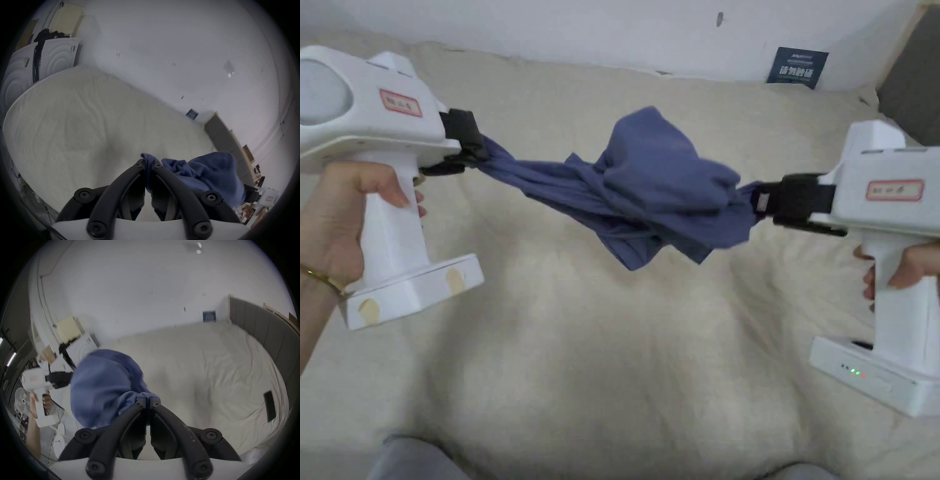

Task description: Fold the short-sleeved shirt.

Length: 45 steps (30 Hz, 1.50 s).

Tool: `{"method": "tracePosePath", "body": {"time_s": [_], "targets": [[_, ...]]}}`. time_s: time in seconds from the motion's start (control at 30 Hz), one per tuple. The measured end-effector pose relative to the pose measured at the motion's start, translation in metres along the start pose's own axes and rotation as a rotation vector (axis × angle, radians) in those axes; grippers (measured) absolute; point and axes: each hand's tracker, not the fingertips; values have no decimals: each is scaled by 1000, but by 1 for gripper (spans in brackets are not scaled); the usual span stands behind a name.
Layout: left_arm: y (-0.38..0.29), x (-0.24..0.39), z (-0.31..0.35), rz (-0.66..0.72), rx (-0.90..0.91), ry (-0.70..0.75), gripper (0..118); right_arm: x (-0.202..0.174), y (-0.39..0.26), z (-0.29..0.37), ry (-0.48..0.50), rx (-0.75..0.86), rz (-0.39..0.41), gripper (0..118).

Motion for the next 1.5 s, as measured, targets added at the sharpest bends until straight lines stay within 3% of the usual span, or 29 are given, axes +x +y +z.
{"method": "tracePosePath", "body": {"time_s": [0.13, 0.33, 0.4, 0.57, 0.7, 0.8, 0.93, 1.1, 1.13, 1.27, 1.37, 1.5], "targets": [[35, 20, 32, -45, 165, -91, 6, -10, 43, 57, 81, 199, 34, 6], [77, 43, 56, -33, 195, -162, 6, -37, 85, 96, 17, 273, 109, 6], [91, 52, 58, -96, 251, -129, 6, -43, 94, 99, -4, 278, 137, 6], [127, 64, 52, -107, 262, -127, 6, -44, 123, 88, -48, 283, 123, 6], [120, 100, 69, -172, 298, -66, 6, -50, 156, 77, -69, 271, 97, 6], [142, 119, 63, -180, 297, -38, 6, -63, 195, 65, -153, 272, 154, 6], [193, 146, 41, -233, 312, 38, 6, -78, 256, 49, -220, 297, 156, 6], [251, 193, 19, -354, 442, 79, 6, -94, 335, 27, -335, 386, 207, 6], [229, 175, 29, -352, 457, 110, 6, -97, 351, 22, -353, 402, 193, 6], [251, 188, 24, -383, 586, 154, 6, -106, 400, 7, -401, 496, 195, 6], [318, 252, -13, -382, 664, 136, 6, -112, 421, -2, -447, 551, 224, 6], [340, 245, -30, -372, 701, 107, 6, -108, 422, -9, -446, 561, 215, 6]]}}
